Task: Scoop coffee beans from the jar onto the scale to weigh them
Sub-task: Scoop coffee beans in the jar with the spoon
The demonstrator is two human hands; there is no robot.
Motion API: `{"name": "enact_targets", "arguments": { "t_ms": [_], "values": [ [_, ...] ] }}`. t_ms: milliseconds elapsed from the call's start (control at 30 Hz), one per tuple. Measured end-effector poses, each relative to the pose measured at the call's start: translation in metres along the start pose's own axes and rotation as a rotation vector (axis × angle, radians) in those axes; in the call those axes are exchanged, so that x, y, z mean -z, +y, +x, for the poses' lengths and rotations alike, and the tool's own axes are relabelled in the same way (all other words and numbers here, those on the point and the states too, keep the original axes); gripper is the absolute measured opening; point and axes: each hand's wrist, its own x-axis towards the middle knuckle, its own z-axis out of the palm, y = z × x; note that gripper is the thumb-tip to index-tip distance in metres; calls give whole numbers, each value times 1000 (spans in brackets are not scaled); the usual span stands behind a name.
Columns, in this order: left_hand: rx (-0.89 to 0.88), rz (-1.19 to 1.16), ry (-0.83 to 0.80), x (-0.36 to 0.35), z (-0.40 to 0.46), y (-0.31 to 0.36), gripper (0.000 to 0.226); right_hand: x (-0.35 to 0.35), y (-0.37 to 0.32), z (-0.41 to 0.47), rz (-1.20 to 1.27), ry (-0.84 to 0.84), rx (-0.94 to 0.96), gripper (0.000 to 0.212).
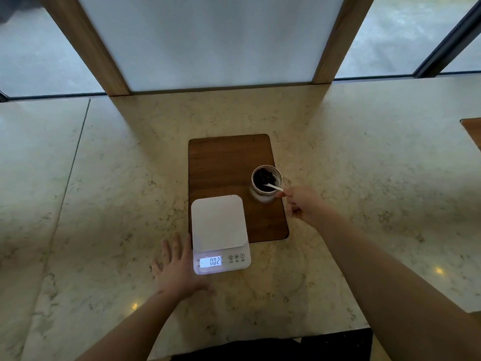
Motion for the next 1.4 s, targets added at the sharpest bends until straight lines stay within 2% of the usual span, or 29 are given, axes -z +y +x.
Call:
{"name": "enact_targets", "arguments": {
  "t_ms": [200, 1067, 1133, 1267, 1333, 1400],
  "values": [
    [-5, -19, -7, -2, 4, -2, 153, 1, 0, -2, -119, 59, 42, 39],
    [1, -5, 5, -2, 3, -2, 152, 6, 3, 0, -192, 57, 58, 39],
    [0, -7, 4, -2, 3, -2, 151, 6, 0, -4, -358, 96, 162, 38],
    [-5, -8, 7, -3, 4, -5, 151, 8, -17, -16, -1045, 256, 637, 32],
    [-6, -8, 8, -4, 4, -5, 151, 7, -27, -20, -1294, 331, 758, 26],
    [-11, -10, 9, -4, 4, -5, 150, 3, -32, -23, -1428, 402, 809, 20]
  ]
}}
